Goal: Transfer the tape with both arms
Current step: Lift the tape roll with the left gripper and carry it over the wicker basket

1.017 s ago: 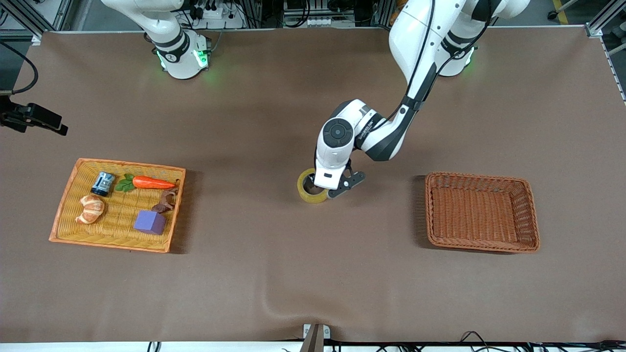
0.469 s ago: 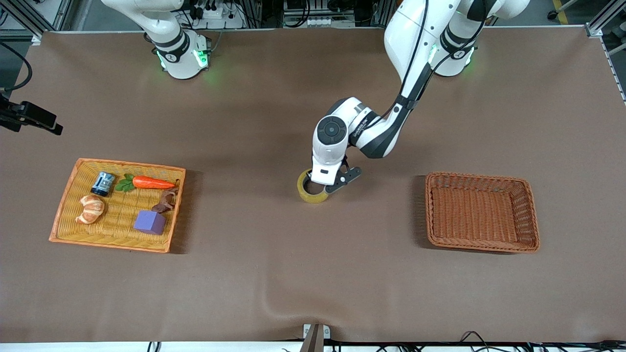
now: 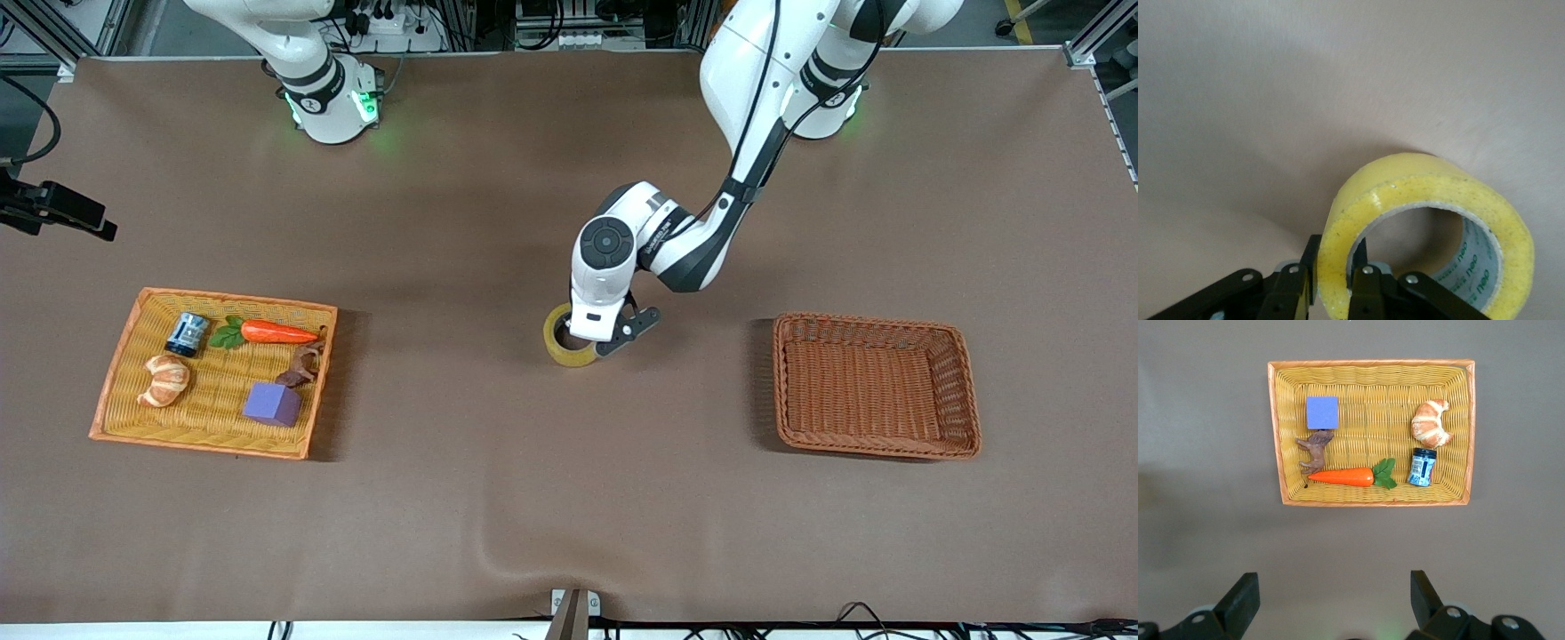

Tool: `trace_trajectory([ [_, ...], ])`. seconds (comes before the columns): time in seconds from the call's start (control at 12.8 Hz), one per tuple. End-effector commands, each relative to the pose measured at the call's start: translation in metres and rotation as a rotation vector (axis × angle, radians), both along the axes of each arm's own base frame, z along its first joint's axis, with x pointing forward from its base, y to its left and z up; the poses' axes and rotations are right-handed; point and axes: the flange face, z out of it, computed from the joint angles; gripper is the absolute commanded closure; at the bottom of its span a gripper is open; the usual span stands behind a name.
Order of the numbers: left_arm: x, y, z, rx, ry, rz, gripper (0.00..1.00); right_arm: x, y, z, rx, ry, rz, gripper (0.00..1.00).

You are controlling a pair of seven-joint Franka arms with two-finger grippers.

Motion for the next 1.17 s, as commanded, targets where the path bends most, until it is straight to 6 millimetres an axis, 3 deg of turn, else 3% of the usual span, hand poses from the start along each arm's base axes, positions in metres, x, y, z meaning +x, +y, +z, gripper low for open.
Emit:
trace_trajectory([
  [0.0,0.025,0.027,0.071,-0.013,-0.028,0.055,1.00,0.002,-0.005,0.004,-0.015,0.006,-0.016,0.00],
  [0.23,0.054,0.078,0.146,-0.029,-0.064,0.104,1.00,0.001,-0.007,0.004,-0.015,0.006,-0.022,0.00],
  [0.47,0.085,0.152,0.199,-0.037,-0.068,0.127,1.00,0.000,-0.014,0.006,-0.017,0.003,-0.048,0.00],
  [0.63,0.095,0.202,0.218,-0.016,-0.038,0.037,1.00,0.000,-0.010,0.023,-0.021,-0.035,-0.028,0.00],
  [0.86,0.111,0.292,0.239,-0.002,0.008,-0.113,1.00,0.001,-0.010,0.026,-0.022,-0.044,-0.025,0.00],
  [1.09,0.120,0.390,0.226,-0.013,0.067,-0.244,1.00,0.002,-0.007,0.025,-0.019,-0.046,-0.021,0.00],
])
